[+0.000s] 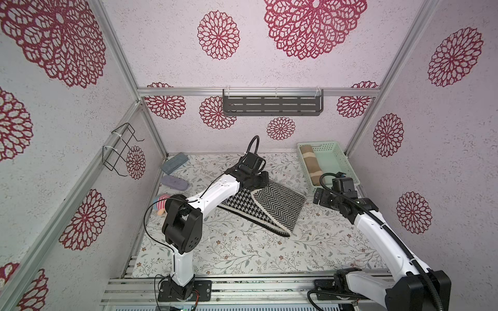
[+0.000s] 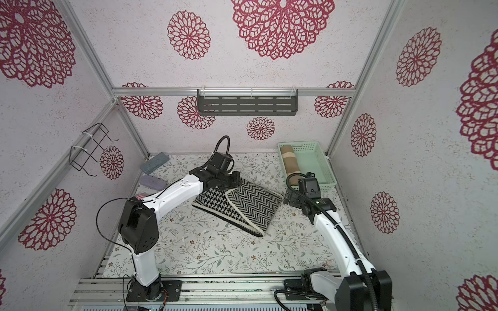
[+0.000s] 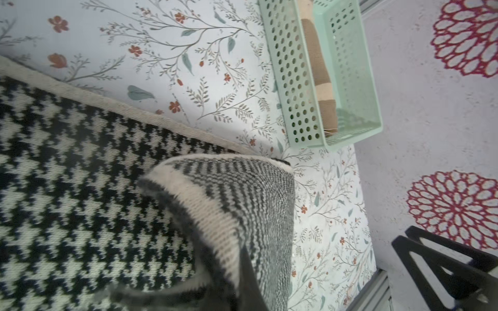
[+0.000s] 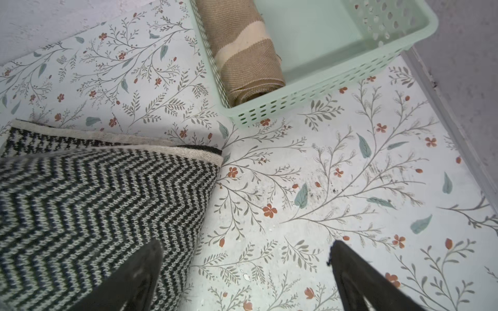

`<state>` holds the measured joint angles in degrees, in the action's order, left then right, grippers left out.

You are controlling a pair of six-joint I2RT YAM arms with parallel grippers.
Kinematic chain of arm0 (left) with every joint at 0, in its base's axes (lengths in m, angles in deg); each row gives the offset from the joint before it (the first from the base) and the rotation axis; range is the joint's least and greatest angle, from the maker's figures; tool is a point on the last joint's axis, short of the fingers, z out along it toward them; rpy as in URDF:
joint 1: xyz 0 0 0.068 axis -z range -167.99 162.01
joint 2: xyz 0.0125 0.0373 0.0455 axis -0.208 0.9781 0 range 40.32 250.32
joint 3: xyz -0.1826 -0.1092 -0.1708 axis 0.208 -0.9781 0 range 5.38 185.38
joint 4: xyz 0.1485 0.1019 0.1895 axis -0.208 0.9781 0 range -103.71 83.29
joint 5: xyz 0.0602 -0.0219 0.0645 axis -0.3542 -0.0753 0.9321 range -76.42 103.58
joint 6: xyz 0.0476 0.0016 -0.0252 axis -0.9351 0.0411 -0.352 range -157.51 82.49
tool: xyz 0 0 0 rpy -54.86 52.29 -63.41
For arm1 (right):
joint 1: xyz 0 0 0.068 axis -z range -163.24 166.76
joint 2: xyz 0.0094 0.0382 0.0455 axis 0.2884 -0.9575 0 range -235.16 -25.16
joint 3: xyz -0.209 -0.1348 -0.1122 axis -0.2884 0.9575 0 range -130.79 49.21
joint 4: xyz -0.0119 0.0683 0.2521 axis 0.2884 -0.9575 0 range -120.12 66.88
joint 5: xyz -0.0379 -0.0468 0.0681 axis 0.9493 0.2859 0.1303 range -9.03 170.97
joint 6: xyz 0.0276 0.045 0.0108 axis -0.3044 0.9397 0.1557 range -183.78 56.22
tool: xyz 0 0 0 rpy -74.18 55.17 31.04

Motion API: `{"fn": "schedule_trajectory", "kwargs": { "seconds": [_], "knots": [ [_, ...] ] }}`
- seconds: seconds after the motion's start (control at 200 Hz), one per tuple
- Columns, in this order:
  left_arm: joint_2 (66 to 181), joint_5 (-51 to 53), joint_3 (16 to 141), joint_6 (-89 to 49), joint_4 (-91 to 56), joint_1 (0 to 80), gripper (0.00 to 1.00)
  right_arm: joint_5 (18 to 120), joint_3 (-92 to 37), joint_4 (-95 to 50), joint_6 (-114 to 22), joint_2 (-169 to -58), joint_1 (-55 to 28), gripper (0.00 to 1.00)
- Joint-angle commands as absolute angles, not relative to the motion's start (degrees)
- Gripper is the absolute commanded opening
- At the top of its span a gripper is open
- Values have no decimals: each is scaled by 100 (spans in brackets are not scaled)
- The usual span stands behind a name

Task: Roll up the scarf and place it into the basket
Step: Fold the scarf at the center of the board.

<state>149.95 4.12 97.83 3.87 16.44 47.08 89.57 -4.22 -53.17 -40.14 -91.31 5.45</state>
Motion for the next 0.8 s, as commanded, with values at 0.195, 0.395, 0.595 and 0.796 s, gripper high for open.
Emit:
{"fn": "schedule_trajectory", "kwargs": {
  "seconds": [0.195, 0.395, 0.595, 0.796],
  "knots": [
    [14914, 464, 9656, 201, 1745, 4332, 4, 8855, -669, -5015, -4119, -9505, 387, 98],
    [14777, 660, 9784, 141, 1898, 4184, 4, 8792, -739, -4925, -4131, -9654, 305, 98],
    [14653, 841, 9472, 299, 1935, 3989, 4, 8756, -778, -4844, -4132, -9799, 210, 99],
    [14517, 907, 9008, 362, 1714, 3843, 4, 8738, -783, -4787, -4112, -10088, 84, 98]
  ]
}}
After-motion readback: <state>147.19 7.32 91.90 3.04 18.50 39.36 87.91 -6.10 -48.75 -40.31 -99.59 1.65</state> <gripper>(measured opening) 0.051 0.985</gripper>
